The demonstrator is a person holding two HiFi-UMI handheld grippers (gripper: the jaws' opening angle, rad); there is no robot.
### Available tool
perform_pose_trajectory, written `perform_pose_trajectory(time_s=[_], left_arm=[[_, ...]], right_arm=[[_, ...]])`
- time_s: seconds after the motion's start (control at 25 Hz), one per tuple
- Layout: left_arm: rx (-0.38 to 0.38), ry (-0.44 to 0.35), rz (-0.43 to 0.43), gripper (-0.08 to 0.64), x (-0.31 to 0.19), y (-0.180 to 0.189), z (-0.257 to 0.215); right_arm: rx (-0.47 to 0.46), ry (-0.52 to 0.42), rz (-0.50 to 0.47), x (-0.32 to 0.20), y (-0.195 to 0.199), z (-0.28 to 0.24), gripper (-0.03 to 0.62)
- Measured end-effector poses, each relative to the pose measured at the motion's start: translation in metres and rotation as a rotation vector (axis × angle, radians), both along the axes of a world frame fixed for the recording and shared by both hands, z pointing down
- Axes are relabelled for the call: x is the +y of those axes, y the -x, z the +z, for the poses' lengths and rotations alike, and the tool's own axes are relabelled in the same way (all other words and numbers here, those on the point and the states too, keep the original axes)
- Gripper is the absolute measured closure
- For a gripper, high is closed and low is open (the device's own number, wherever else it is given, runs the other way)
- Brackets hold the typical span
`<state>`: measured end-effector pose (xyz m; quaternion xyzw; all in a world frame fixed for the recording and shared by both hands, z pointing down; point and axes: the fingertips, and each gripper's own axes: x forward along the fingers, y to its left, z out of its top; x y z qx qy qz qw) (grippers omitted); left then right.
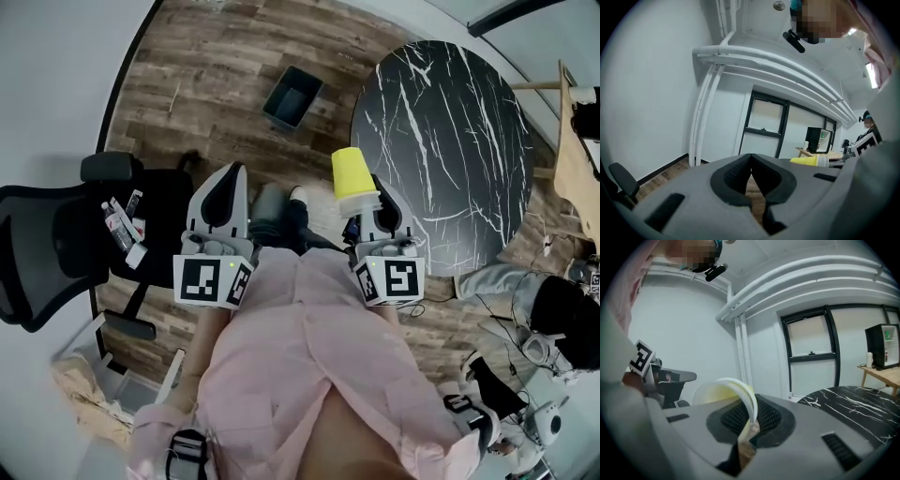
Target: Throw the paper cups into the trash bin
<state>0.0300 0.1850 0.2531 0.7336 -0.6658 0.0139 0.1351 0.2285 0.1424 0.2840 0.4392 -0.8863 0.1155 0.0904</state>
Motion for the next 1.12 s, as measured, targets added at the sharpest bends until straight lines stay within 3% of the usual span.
perform_pose_trajectory(time_s=[0.52, 1.12], left_arm=[[0.009, 0.034, 0.042, 0.545, -0.052, 0.027, 0.008], [0.013, 0.038, 0.101, 0.545, -0.144, 0.131, 0.001]], right_arm=[[0.008, 0.048, 0.059, -0.042, 0.021, 0.007, 0.552], [0.018, 0.026, 0.172, -0.123, 0.107, -0.009, 0.552]])
